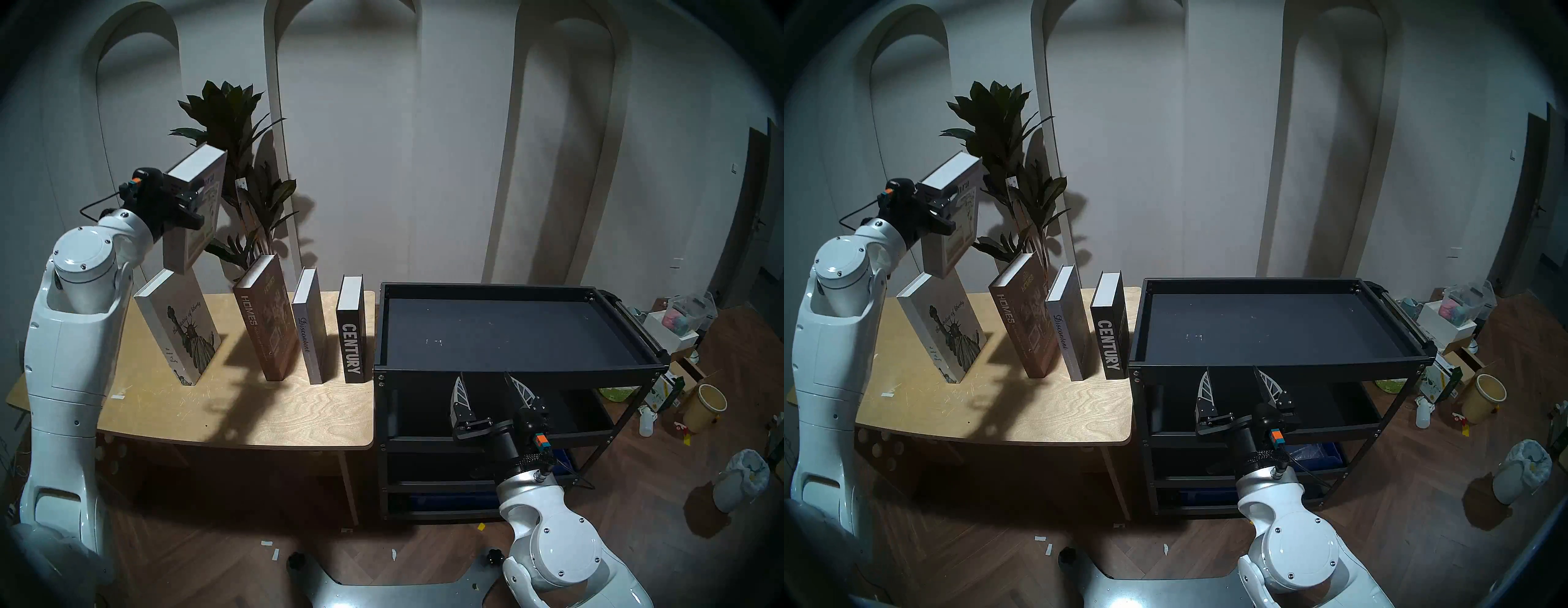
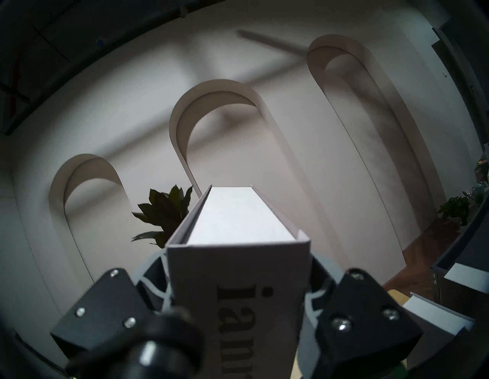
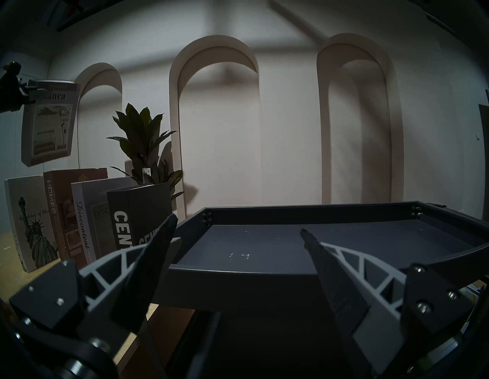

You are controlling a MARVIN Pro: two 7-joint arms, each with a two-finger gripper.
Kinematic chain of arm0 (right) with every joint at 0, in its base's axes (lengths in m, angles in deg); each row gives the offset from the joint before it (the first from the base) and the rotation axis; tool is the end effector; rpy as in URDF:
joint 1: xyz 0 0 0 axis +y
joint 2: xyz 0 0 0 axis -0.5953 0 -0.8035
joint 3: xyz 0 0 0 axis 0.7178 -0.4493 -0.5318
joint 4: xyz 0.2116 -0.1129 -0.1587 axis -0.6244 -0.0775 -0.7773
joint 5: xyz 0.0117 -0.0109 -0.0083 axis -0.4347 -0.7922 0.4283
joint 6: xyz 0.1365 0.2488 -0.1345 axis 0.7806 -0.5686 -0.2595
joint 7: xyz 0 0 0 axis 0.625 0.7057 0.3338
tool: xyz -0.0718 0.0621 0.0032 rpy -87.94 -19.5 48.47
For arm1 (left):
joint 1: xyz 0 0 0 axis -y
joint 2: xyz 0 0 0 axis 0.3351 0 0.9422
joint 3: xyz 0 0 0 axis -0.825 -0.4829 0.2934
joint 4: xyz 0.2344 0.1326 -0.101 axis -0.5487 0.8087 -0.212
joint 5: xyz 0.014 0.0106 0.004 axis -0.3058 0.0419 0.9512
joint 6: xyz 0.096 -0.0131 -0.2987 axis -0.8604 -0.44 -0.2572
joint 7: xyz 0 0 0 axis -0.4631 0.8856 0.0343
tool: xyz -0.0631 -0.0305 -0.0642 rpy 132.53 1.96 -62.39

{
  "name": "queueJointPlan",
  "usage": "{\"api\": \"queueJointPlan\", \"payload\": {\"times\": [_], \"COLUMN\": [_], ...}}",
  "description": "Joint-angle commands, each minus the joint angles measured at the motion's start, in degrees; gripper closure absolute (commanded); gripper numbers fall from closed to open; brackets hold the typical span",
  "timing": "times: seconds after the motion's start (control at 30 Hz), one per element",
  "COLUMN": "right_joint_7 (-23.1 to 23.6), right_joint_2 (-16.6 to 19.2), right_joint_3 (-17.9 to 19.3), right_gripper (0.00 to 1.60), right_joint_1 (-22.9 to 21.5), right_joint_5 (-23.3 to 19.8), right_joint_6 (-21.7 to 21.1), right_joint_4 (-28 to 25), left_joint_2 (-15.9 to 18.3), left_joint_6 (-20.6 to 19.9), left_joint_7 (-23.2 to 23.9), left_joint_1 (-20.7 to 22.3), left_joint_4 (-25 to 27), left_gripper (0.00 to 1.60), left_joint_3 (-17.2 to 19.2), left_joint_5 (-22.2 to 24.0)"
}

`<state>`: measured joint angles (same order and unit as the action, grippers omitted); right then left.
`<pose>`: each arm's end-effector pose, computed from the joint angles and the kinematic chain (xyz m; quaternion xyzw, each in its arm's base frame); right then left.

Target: Move the books from the display table onto the shelf, standing them upright with spines facing out and tallest at one end

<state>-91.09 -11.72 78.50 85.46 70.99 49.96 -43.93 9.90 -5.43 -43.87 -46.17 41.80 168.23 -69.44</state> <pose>0.2526 0.0569 -0.2643 -0.6790 -0.0221 -0.7314 0.0601 0.4487 0.1902 0.0196 -0.5760 0.1886 -0.7801 0.1550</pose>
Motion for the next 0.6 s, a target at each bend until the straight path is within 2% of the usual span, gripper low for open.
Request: {"api": "queueJointPlan", "payload": {"times": [0.0,0.23,0.33,0.37,0.4,0.57], "right_joint_7": [0.00,-0.32,-0.45,-0.48,-0.54,-0.77], "right_joint_2": [0.00,0.25,0.37,0.40,0.44,0.63], "right_joint_3": [0.03,-0.16,-0.24,-0.26,-0.29,-0.43], "right_gripper": [0.00,0.00,0.00,0.00,0.00,0.00], "right_joint_1": [-0.38,-0.57,-0.67,-0.69,-0.72,-0.85], "right_joint_5": [0.07,-0.10,-0.17,-0.19,-0.21,-0.32], "right_joint_6": [0.31,0.30,0.31,0.31,0.31,0.32], "right_joint_4": [-0.92,-0.67,-0.61,-0.59,-0.56,-0.43], "left_joint_2": [-0.26,-3.70,-5.93,-6.28,-7.24,-10.55], "left_joint_6": [-1.12,-4.51,-6.61,-6.69,-7.60,-10.93], "left_joint_7": [-0.04,-1.34,-2.29,-2.73,-3.03,-5.00], "left_joint_1": [6.36,9.62,11.93,10.32,12.09,15.06], "left_joint_4": [6.09,9.40,10.59,11.68,11.54,12.58], "left_gripper": [1.60,1.60,1.60,1.60,1.60,1.60], "left_joint_3": [0.53,-1.02,-3.29,-3.21,-4.39,-8.63], "left_joint_5": [4.84,10.81,13.19,13.82,14.44,16.70]}}
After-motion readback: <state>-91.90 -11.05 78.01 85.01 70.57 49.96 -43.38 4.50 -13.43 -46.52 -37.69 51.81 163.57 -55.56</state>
